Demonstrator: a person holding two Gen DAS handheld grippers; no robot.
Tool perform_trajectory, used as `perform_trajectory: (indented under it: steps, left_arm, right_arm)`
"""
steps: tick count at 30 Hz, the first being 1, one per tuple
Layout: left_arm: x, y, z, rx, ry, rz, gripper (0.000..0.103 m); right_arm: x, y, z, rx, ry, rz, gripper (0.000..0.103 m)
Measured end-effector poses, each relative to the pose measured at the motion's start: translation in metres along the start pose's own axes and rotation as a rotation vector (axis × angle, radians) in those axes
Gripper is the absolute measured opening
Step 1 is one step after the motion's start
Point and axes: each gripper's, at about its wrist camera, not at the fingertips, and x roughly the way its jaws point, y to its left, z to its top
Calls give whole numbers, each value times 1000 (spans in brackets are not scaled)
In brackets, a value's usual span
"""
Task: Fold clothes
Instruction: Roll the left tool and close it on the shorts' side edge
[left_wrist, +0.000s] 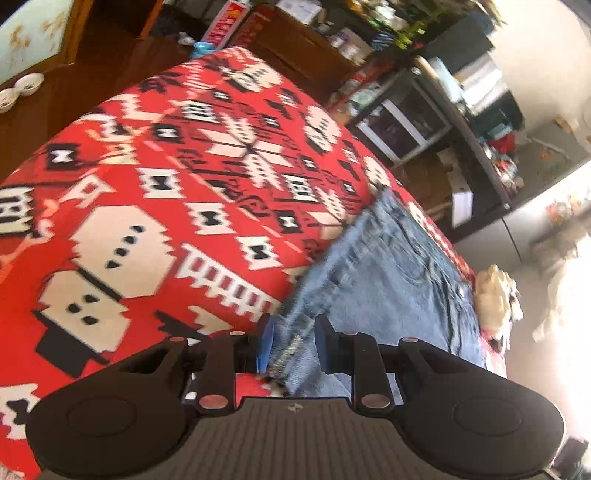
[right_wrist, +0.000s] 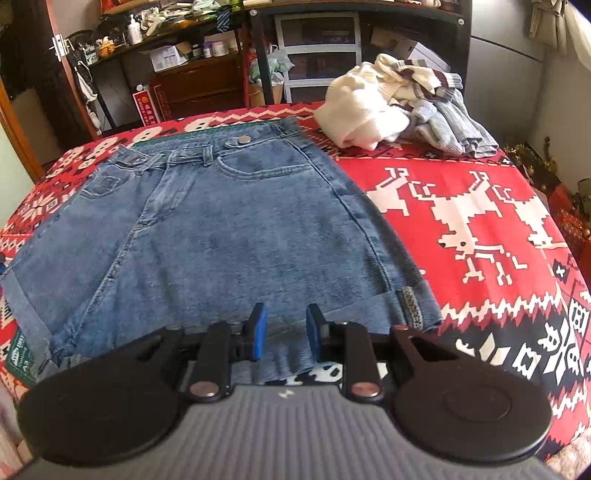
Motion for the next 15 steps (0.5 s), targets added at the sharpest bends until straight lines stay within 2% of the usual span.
perform_trajectory:
  steps: [3,7,10,12,15]
  left_arm:
    - [-1,6,0,-5,-3,13,24]
    - [-2,13,-1,-48,7,-21,23]
    - [-2,11,-3,-43,5,3,10]
    - [-2,8,-4,-26,0,27,7]
    - [-8,1,-3,-21,-22,24,6]
  right_arm:
    - [-2,4,1,3,-10,11,25]
    - [-5,13,5,1,-21,40,25]
    - [-4,26,11,-15,-19,69,25]
    - [-2,40,16,-40,-11,105,25]
    - [1,77,27,-120,-12,179,25]
